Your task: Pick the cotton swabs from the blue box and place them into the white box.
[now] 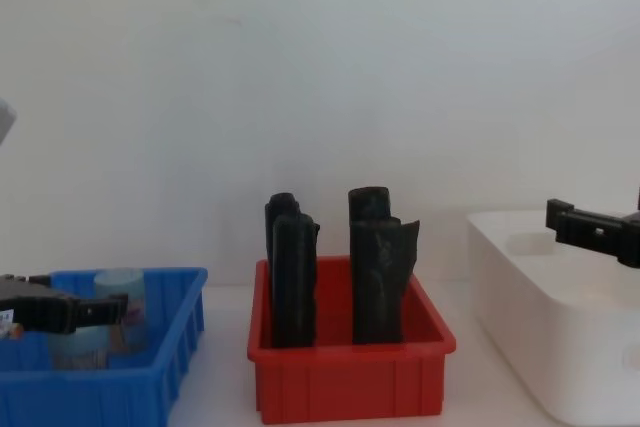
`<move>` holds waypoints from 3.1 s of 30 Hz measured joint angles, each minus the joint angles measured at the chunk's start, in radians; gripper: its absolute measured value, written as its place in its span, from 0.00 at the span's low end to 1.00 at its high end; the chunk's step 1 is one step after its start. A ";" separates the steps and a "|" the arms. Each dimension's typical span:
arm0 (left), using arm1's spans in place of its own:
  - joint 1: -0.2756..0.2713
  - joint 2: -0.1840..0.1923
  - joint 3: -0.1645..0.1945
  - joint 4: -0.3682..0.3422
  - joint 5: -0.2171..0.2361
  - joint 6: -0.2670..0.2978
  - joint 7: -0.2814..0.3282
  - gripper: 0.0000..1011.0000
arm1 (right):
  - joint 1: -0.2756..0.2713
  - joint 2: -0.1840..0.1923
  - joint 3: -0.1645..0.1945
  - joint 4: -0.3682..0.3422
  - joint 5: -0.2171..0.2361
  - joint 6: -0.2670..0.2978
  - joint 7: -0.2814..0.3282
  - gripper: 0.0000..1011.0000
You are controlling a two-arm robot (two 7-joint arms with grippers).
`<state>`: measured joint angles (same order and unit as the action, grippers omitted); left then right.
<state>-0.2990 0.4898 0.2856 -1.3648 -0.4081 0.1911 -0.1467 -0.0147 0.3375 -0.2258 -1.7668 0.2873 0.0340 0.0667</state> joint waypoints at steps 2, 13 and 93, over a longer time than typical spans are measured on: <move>-0.005 -0.002 -0.001 0.010 0.004 0.002 -0.005 0.99 | 0.000 0.000 0.000 0.000 0.000 0.000 0.000 0.99; -0.054 -0.018 -0.004 0.103 0.028 0.009 -0.045 0.99 | 0.000 0.000 0.000 0.000 0.000 0.000 0.000 0.99; -0.151 0.025 -0.039 -0.296 0.016 0.254 -0.438 0.66 | 0.000 0.000 0.000 0.000 0.000 0.000 0.000 0.99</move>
<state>-0.4495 0.5144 0.2462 -1.6609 -0.3925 0.4455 -0.5845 -0.0146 0.3374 -0.2258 -1.7668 0.2873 0.0340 0.0668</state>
